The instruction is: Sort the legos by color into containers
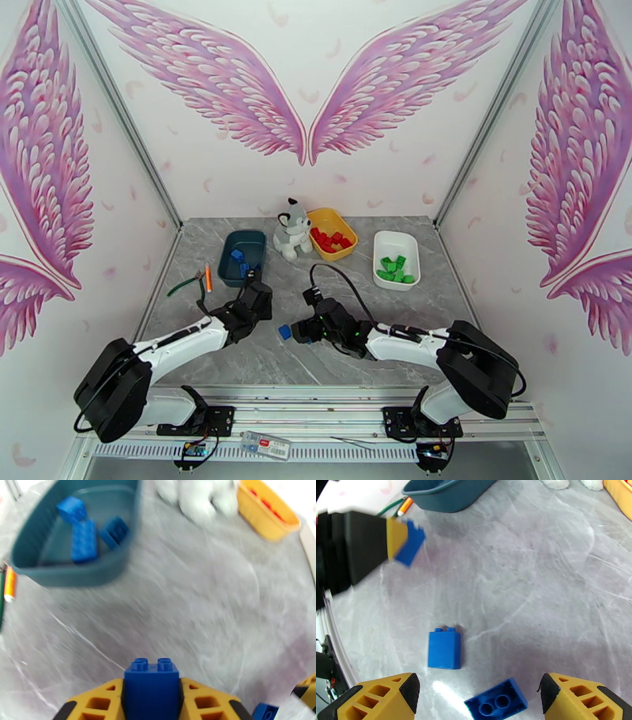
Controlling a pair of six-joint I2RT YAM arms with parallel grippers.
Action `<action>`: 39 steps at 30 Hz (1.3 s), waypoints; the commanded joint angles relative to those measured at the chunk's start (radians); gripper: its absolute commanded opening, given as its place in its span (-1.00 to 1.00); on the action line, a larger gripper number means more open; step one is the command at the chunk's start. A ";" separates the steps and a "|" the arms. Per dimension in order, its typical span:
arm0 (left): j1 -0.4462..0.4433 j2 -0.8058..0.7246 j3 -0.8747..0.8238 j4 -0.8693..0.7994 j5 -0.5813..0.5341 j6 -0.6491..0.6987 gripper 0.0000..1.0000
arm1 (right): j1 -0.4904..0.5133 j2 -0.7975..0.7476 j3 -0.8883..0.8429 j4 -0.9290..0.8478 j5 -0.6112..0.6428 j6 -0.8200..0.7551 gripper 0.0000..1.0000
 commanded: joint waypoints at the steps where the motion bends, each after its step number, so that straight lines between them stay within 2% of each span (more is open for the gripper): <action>1: 0.084 -0.045 0.071 -0.027 0.027 0.069 -0.33 | 0.007 0.019 0.025 0.042 -0.058 0.028 0.72; 6: 0.208 0.011 0.210 -0.027 0.066 0.130 -0.31 | 0.012 0.033 0.041 0.045 -0.077 0.034 0.72; 10: 0.263 0.116 0.321 -0.025 0.082 0.156 -0.30 | 0.015 0.035 0.048 0.038 -0.080 0.034 0.71; 11: 0.277 0.143 0.345 -0.021 0.091 0.159 -0.26 | 0.017 0.032 0.048 0.036 -0.080 0.033 0.71; 15: 0.283 0.200 0.405 -0.031 0.102 0.174 0.12 | 0.018 0.023 0.039 0.018 -0.061 0.023 0.71; 17: 0.267 0.193 0.401 -0.029 0.096 0.175 0.26 | 0.018 0.017 0.034 0.008 -0.047 0.018 0.71; 20: 0.245 0.161 0.365 -0.028 0.087 0.171 0.36 | 0.018 0.002 0.020 -0.001 -0.026 0.013 0.71; 30: 0.105 0.024 0.190 -0.057 0.066 0.141 0.52 | 0.016 -0.049 -0.012 -0.061 0.109 -0.002 0.69; 34: 0.033 0.009 0.135 -0.057 0.072 0.124 0.53 | 0.010 -0.066 -0.035 -0.071 0.166 0.015 0.70; 39: -0.069 -0.010 0.071 -0.029 0.104 0.088 0.43 | -0.018 -0.077 -0.061 -0.097 0.239 0.062 0.65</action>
